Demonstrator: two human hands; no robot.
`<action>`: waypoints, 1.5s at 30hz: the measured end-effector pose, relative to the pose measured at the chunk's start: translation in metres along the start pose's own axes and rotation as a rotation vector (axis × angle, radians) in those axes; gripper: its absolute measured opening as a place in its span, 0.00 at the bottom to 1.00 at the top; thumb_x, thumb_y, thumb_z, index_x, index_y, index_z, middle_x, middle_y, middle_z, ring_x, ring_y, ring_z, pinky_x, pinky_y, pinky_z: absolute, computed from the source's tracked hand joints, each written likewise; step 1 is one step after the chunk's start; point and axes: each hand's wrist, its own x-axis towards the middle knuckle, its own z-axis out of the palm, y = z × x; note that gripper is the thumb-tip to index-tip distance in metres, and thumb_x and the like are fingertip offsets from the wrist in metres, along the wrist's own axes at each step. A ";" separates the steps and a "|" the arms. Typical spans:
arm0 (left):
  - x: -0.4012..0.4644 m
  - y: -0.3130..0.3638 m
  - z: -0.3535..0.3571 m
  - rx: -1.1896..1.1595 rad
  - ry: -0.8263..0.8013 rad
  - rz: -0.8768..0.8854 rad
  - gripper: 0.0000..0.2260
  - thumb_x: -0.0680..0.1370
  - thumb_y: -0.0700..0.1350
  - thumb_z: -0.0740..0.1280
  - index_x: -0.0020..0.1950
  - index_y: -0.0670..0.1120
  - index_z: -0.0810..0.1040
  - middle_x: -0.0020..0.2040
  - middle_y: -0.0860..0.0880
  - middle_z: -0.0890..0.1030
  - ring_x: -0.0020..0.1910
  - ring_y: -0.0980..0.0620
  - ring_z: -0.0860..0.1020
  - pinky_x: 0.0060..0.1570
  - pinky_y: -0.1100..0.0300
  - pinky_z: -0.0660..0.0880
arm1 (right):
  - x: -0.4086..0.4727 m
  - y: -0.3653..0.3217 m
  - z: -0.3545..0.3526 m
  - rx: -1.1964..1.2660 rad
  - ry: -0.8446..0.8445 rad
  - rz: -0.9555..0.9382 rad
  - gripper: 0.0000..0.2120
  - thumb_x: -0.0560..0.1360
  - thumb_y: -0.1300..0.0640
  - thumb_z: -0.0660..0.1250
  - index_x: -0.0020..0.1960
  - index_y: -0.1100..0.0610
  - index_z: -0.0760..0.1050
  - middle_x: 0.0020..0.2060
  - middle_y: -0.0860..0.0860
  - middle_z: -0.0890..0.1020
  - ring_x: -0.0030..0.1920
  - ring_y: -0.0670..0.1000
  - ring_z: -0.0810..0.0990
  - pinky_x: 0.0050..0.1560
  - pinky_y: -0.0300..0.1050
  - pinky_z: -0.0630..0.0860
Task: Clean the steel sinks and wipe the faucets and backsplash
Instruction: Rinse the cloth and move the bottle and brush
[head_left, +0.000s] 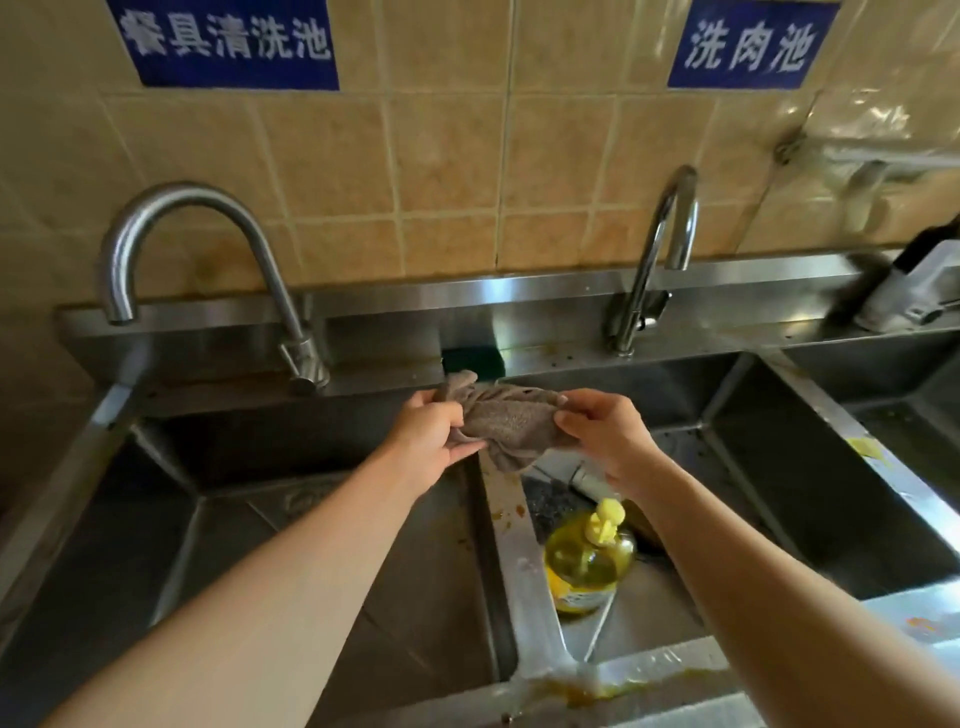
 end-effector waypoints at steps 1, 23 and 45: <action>-0.002 -0.005 0.015 -0.004 -0.007 0.003 0.23 0.76 0.26 0.54 0.67 0.43 0.68 0.64 0.39 0.70 0.63 0.37 0.72 0.59 0.41 0.72 | 0.003 0.002 -0.013 -0.062 0.058 -0.024 0.11 0.73 0.64 0.70 0.40 0.49 0.78 0.41 0.52 0.83 0.48 0.56 0.82 0.54 0.56 0.79; 0.018 -0.130 0.248 0.016 0.069 -0.203 0.01 0.80 0.38 0.62 0.50 0.44 0.72 0.52 0.40 0.74 0.52 0.41 0.75 0.50 0.45 0.76 | 0.033 0.062 -0.247 -0.122 0.418 0.172 0.06 0.78 0.55 0.65 0.47 0.58 0.74 0.46 0.56 0.79 0.43 0.51 0.77 0.45 0.48 0.77; 0.138 -0.188 0.316 0.012 -0.253 -0.656 0.31 0.80 0.63 0.51 0.60 0.37 0.74 0.62 0.35 0.75 0.64 0.36 0.73 0.56 0.50 0.69 | 0.145 0.052 -0.282 0.480 0.094 0.475 0.09 0.81 0.62 0.58 0.44 0.62 0.72 0.40 0.57 0.77 0.44 0.53 0.77 0.61 0.51 0.74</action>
